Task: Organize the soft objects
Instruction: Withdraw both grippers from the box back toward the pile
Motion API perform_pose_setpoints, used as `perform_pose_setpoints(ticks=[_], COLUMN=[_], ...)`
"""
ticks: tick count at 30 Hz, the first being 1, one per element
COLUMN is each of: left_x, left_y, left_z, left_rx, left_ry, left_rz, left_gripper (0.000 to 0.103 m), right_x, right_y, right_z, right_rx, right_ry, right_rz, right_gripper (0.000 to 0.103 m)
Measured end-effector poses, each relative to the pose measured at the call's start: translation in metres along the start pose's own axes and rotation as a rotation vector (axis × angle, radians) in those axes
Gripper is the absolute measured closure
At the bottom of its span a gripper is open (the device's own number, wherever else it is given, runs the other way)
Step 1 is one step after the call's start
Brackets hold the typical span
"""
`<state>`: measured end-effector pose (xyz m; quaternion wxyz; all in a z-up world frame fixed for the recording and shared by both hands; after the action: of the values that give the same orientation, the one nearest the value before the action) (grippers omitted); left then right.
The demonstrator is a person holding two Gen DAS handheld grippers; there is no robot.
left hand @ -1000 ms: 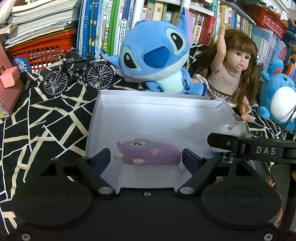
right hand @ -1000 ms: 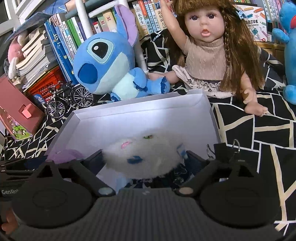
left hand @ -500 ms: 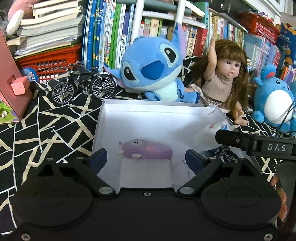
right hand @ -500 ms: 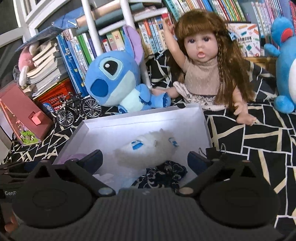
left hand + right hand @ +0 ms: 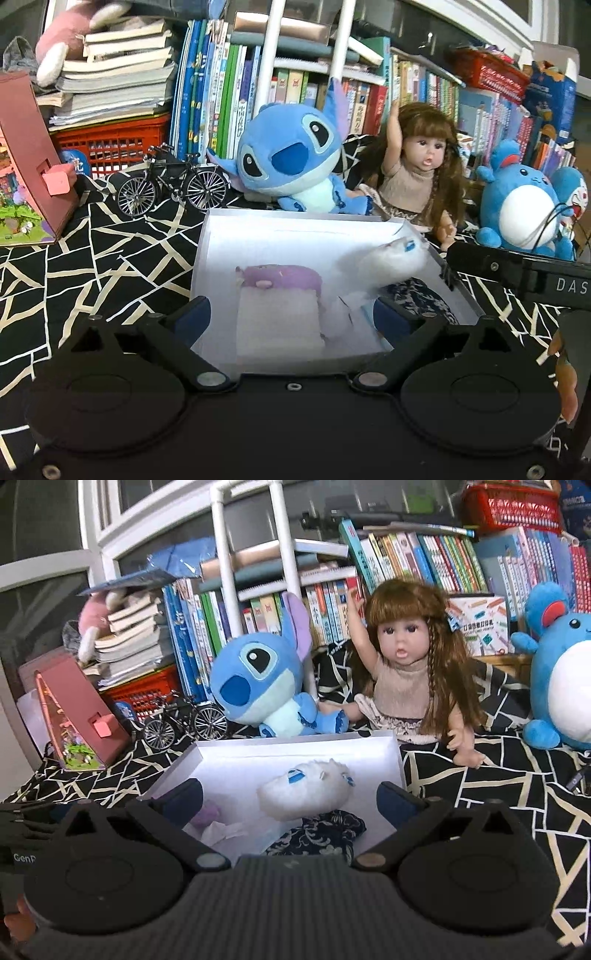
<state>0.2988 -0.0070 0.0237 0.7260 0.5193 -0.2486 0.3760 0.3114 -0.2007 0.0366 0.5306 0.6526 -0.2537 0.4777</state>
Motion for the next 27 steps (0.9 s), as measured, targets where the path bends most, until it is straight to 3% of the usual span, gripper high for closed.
perform_pose_setpoints(ticks=[16,27], left_x=[-0.029,-0.046], left_y=[0.048,0.070], left_z=[0.001,-0.006], left_rx=[-0.030,-0.027], left_ry=[-0.037,-0.029], left_rz=[0.052,0.092], left_gripper=[0.006,0.002], right_x=[-0.018,-0.038], right_y=[0.052,0.074], right_z=[-0.014,-0.022], right_rx=[0.004,0.001], right_ry=[0.027,0.056], right_rz=[0.090,0.101], right_gripper=[0.000,0.000])
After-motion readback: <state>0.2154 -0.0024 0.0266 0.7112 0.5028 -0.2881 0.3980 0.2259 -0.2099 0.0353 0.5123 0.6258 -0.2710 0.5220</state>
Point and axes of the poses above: each gripper's, at about its wrist camera, not at the fingertips, and y roughly against the way its jaws point, z to its right, x to its top, the point moved 10 cm from there along -y, roughly the way its jaws point, and after that the axes turned 14 degrees about y, right-handed, at the moved point
